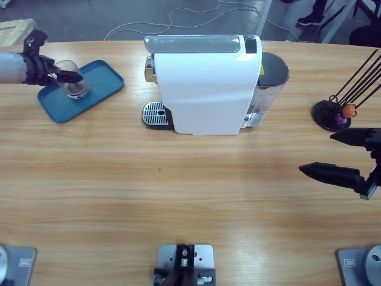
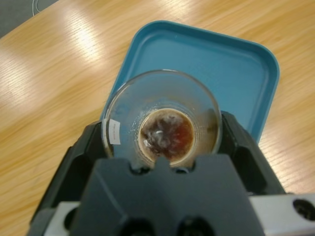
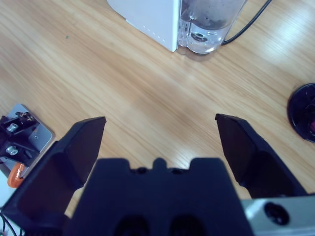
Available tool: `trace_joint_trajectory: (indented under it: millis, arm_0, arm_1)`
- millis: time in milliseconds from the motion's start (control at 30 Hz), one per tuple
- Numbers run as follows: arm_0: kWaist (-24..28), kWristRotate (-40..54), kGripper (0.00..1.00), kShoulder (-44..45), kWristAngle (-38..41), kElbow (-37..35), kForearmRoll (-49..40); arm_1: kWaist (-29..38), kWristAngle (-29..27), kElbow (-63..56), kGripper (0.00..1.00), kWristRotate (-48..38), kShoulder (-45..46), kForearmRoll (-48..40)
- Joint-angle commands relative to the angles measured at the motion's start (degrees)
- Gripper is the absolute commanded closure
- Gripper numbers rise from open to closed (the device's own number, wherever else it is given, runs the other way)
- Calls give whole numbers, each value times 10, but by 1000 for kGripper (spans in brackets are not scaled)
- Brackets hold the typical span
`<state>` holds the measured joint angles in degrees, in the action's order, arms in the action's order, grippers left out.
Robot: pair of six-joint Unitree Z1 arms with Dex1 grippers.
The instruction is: Pour coffee
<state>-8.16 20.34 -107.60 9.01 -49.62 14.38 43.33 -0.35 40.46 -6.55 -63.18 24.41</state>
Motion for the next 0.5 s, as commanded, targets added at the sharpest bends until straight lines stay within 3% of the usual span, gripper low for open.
trace_joint_trajectory:
  millis: [33, 300, 433, 500]
  arm_0:
    - [0, -18, 13, -14, 2, 11, 6]
    - [8, -31, 13, 141, 3, 33, -31]
    - [-16, -93, 13, 278, -47, 27, -192]
    - [-62, -134, 13, 354, -48, 19, -273]
  arm_1:
    - [3, 9, 2, 0, 8, -23, 6]
    - [3, 8, -3, 0, 8, -7, 4]
    - [3, 6, -6, 0, 8, 1, 3]
    - [3, 7, -7, 0, 8, 9, 3]
